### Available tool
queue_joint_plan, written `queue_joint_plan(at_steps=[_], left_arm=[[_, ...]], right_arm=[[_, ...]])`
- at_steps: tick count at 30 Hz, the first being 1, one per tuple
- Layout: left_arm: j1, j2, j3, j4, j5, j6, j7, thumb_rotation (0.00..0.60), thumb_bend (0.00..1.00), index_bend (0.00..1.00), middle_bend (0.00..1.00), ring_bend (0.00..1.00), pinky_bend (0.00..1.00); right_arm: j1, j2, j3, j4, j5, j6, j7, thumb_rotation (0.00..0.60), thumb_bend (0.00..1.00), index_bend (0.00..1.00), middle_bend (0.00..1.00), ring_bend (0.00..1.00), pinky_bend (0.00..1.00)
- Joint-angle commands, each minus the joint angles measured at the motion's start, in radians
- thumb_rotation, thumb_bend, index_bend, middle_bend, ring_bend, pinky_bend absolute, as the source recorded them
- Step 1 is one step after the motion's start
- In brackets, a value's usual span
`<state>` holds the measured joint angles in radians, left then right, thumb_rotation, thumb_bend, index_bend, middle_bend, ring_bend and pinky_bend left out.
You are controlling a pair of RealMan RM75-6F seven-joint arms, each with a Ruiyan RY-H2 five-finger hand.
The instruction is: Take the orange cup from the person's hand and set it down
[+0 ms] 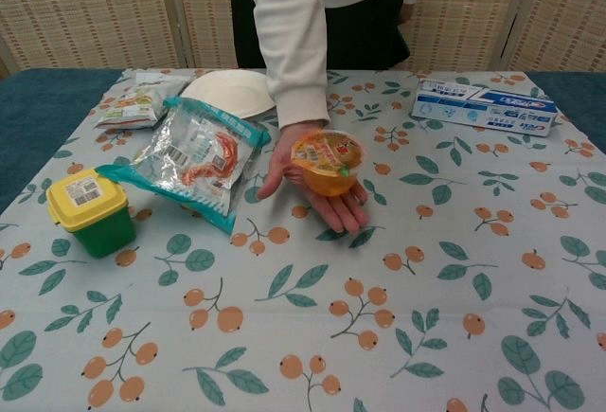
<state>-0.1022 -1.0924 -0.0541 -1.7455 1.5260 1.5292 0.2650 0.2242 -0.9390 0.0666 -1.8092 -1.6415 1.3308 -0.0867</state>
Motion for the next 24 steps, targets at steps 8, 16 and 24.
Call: queue_joint_plan(at_steps=[8, 16, 24], left_arm=[[0.009, 0.007, 0.002, -0.006, 0.004, 0.012, 0.001, 0.600, 0.18, 0.11, 0.03, 0.11, 0.10], [0.016, 0.008, 0.006, -0.008, 0.002, 0.016, 0.006, 0.600, 0.18, 0.11, 0.03, 0.11, 0.10], [0.020, 0.007, 0.008, -0.006, -0.001, 0.016, 0.007, 0.600, 0.18, 0.11, 0.03, 0.11, 0.10]], right_arm=[[0.208, -0.009, 0.042, -0.130, 0.044, -0.298, -0.078, 0.600, 0.19, 0.03, 0.13, 0.12, 0.22], [0.352, -0.135, 0.090, -0.095, 0.168, -0.473, -0.149, 0.600, 0.17, 0.00, 0.08, 0.06, 0.22], [0.484, -0.282, 0.132, 0.011, 0.302, -0.574, -0.210, 0.600, 0.17, 0.00, 0.05, 0.03, 0.22]])
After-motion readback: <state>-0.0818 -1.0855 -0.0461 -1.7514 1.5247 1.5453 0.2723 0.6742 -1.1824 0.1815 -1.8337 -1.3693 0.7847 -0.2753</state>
